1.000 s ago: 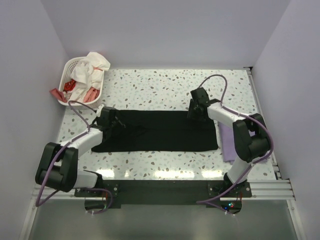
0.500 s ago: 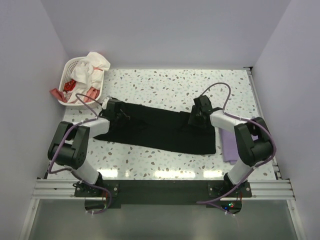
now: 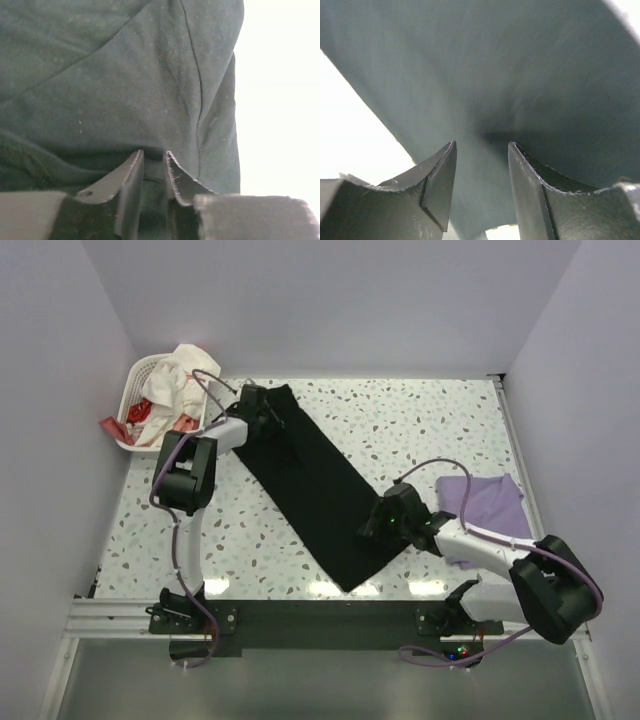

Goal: Fold and stack the t-shirts
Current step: Fold the tshirt

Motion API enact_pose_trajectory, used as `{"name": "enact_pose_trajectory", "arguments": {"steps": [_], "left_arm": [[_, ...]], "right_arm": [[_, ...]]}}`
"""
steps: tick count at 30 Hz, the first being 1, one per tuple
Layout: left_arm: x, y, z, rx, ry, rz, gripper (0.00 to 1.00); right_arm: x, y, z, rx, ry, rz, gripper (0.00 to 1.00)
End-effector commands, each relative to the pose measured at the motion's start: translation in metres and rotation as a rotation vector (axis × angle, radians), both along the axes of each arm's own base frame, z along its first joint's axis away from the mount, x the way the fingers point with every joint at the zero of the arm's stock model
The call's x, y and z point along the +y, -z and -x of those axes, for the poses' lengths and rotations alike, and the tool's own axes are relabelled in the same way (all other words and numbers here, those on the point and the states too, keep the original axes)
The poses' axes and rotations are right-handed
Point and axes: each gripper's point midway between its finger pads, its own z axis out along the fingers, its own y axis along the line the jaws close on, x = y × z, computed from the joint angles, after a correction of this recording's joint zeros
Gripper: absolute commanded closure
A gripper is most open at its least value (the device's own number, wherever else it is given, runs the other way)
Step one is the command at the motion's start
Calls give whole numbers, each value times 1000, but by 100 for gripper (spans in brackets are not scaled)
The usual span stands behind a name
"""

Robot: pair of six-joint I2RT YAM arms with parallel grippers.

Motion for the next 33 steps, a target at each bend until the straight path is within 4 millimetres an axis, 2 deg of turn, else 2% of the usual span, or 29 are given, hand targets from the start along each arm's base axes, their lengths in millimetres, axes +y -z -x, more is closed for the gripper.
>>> {"name": "enact_pose_trajectory", "arguments": {"steps": [1,2,3,4,5,7,9,10,11,13,14,16,17,19,21,22,23,24,26,27,28,29,30,32,33], "left_arm": [[-22,41,7,106,144,5,69],[-35,31,-3,72,182,31,68],[-40,32,-7,68,202,31,68],[-43,41,-8,82,215,33,66],[-54,34,-13,59,245,52,64],[-64,37,-15,50,280,65,60],[-86,30,-18,6,344,114,55],[-86,33,-18,13,342,114,53],[-96,27,-20,-11,373,137,52],[-105,18,-23,-42,400,173,46],[-111,9,-24,-69,425,199,44],[-116,-22,-34,-160,455,205,37],[-117,-40,-41,-202,467,200,34],[-118,-74,-48,-282,500,191,26],[-118,-110,-56,-354,530,204,23],[-117,-128,-60,-391,540,209,22],[-115,-136,-60,-397,545,211,22],[-111,-152,-60,-425,540,202,22],[-102,-151,-53,-389,504,169,23],[-98,-154,-50,-389,486,154,24],[-91,-178,-42,-417,453,145,25],[-82,-156,-31,-370,405,126,25],[-78,-180,-23,-417,384,138,25],[-63,-144,1,-293,293,90,30],[-60,-158,12,-311,275,98,33]], "right_arm": [[51,-23,23,11,3,-184,50],[61,-26,27,2,-11,-193,50],[75,-28,41,12,-57,-198,50],[83,-25,45,24,-77,-187,50],[99,-36,44,0,-101,-214,50],[118,-31,51,6,-141,-210,50],[148,-41,47,-2,-196,-246,50],[146,-38,50,-3,-211,-228,50],[160,-45,43,-14,-230,-226,50],[164,-48,38,-36,-273,-180,51],[166,-62,32,-72,-273,-176,51],[153,-66,26,-115,-271,-105,50],[148,-82,22,-163,-262,-100,50],[129,-85,16,-209,-251,-15,50],[110,-92,2,-251,-222,30,50],[99,-89,0,-241,-223,61,50],[90,-87,-3,-236,-219,81,50],[72,-87,-16,-242,-200,108,50],[47,-75,-22,-203,-184,141,50],[31,-72,-32,-195,-173,146,50],[26,-74,-36,-209,-185,139,50],[20,-74,-39,-209,-192,158,50],[11,-74,-45,-233,-214,217,50],[6,-77,-51,-239,-251,287,50],[0,-75,-55,-251,-261,332,50]]}}
